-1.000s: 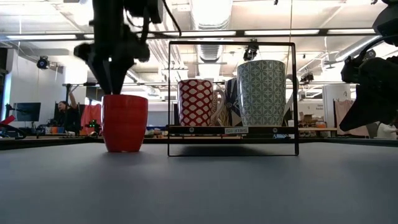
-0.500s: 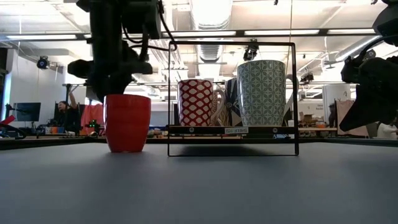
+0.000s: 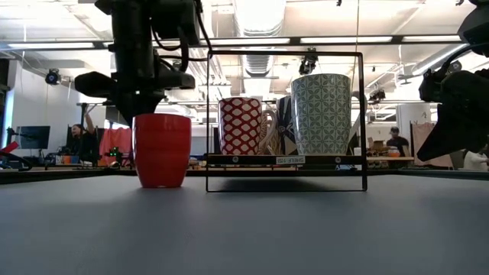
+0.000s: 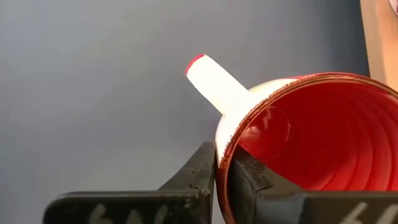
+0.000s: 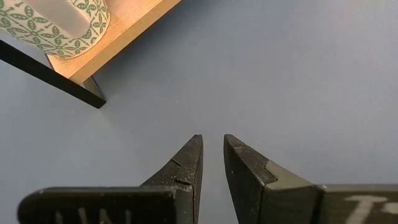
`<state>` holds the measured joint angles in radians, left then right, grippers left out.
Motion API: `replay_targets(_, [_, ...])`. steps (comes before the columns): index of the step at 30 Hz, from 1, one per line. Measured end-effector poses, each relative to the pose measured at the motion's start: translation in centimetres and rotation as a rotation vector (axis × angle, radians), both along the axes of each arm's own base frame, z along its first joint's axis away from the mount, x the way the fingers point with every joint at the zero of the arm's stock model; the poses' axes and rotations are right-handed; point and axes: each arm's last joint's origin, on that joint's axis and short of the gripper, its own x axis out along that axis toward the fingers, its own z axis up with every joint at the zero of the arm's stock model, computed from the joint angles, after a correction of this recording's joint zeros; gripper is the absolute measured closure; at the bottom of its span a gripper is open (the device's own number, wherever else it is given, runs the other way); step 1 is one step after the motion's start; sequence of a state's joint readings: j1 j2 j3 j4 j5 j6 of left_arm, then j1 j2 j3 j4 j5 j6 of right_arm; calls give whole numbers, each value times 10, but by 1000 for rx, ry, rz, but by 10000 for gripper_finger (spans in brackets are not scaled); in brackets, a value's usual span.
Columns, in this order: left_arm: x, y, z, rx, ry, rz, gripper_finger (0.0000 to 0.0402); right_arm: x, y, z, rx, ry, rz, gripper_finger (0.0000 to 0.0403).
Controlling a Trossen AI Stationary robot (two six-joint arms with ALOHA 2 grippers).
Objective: Place coffee mugs
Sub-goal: Put the red mug on the shelf
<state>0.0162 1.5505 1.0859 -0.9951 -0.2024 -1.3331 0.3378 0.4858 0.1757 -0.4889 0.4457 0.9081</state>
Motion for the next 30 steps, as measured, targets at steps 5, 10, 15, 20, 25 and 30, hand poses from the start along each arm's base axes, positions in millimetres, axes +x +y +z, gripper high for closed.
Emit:
replay_targets(5, [0, 0, 0, -5, -7, 56, 391, 0, 0, 0, 0, 0, 0, 349])
replay_targets(10, [-1, -1, 1, 3, -9, 47, 391, 0, 0, 0, 0, 0, 0, 349])
replay_targets(15, [3, -1, 9, -32, -41, 72, 391, 0, 0, 0, 0, 0, 0, 349])
replay_targets(20, [7, -3, 11, -85, -61, 146, 389, 0, 0, 0, 0, 0, 0, 349])
replay_targets(25, [9, -2, 9, -67, -73, 194, 372, 0, 0, 0, 0, 0, 0, 349])
replay_targets(30, [11, -1, 5, -52, -57, 194, 360, 0, 0, 0, 0, 0, 0, 349])
